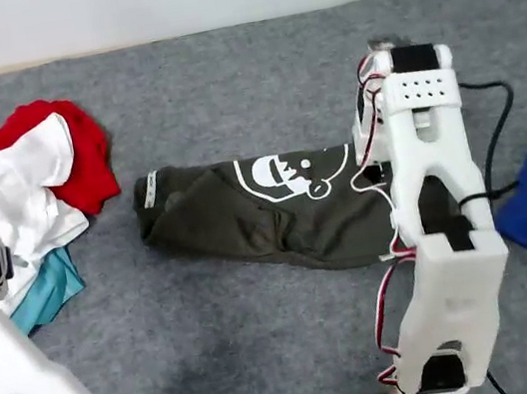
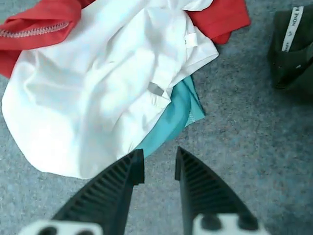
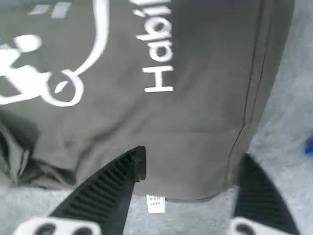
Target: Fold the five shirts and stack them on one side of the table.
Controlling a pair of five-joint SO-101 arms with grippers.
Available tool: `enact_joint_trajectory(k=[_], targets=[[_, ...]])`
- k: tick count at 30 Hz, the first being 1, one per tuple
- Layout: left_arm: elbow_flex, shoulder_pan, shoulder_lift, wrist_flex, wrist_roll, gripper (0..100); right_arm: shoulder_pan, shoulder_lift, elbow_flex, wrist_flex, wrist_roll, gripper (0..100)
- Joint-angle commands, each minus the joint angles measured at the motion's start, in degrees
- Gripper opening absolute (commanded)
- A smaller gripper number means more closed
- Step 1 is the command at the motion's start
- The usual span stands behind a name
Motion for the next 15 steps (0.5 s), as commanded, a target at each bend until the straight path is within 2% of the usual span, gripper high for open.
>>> enact_joint_trajectory(k=[1, 15], targets=[[-0.13, -1.32, -2.11, 1.05, -0.62, 12, 0.84, 2.42, -0.62, -0.13, -2.9, 34.8], [-0.13, -1.67, -2.11, 1.05, -0.62, 12, 4.62, 13.32, -0.62, -10.68, -2.73, 34.7]])
